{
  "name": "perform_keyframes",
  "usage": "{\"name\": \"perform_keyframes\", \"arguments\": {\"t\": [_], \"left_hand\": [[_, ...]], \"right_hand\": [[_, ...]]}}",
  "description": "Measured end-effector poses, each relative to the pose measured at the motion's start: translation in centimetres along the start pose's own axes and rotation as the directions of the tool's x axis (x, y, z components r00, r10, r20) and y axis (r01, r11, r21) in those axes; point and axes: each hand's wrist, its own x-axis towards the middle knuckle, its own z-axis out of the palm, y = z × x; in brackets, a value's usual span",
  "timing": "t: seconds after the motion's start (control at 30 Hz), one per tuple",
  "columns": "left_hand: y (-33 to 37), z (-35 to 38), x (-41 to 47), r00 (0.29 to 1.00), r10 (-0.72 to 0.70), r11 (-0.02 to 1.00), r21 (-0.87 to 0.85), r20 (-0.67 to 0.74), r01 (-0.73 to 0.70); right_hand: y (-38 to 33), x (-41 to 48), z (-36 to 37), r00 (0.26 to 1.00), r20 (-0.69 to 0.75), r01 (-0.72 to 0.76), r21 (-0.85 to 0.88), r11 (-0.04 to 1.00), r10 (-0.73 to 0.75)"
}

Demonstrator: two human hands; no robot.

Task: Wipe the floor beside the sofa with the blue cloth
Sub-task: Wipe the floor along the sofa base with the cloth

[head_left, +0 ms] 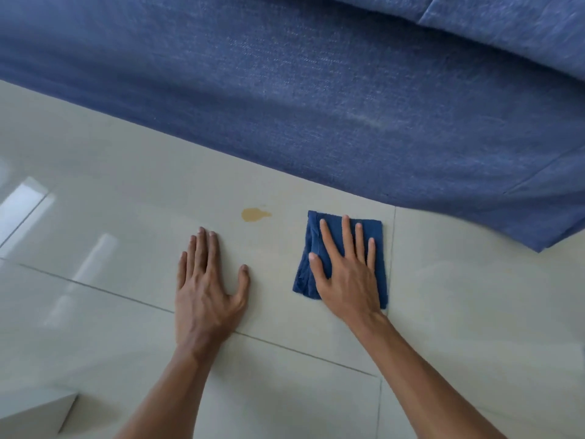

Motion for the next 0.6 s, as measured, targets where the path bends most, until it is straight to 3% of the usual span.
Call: {"name": "perform_keyframes", "arguments": {"t": [0.1, 0.2, 0.3, 0.47, 0.5, 0.6], "left_hand": [[-0.1, 0.2, 0.1, 1.0, -0.002, 1.0, 0.01, -0.005, 0.002], [-0.1, 0.4, 0.0, 1.0, 0.008, 1.0, 0.021, -0.019, -0.008], [-0.2, 0.4, 0.0, 1.0, 0.014, 0.999, 0.031, 0.001, -0.014], [-0.2, 0.3, 0.1, 1.0, 0.012, 1.0, 0.026, -0.001, -0.012], [-0.2, 0.4, 0.0, 1.0, 0.014, 1.0, 0.026, 0.002, -0.014], [0.0, 0.5, -0.1, 1.0, 0.015, 1.0, 0.021, -0.009, -0.015]], "right_hand": [[3.6, -1.6, -0.8, 0.97, 0.101, 0.225, -0.006, 0.974, -0.223], [4.2, 1.2, -0.6, 1.0, 0.009, 0.029, -0.017, 0.999, -0.029], [-0.1, 2.5, 0.0, 0.987, -0.038, -0.154, 0.04, 0.987, 0.155], [3.9, -1.9, -1.1, 0.968, 0.077, 0.235, 0.028, 0.971, -0.237], [5.2, -1.5, -1.1, 0.979, 0.063, 0.193, 0.014, 0.981, -0.194], [3.5, 2.3, -0.6, 0.986, -0.028, -0.165, 0.039, 0.985, 0.166]]}}
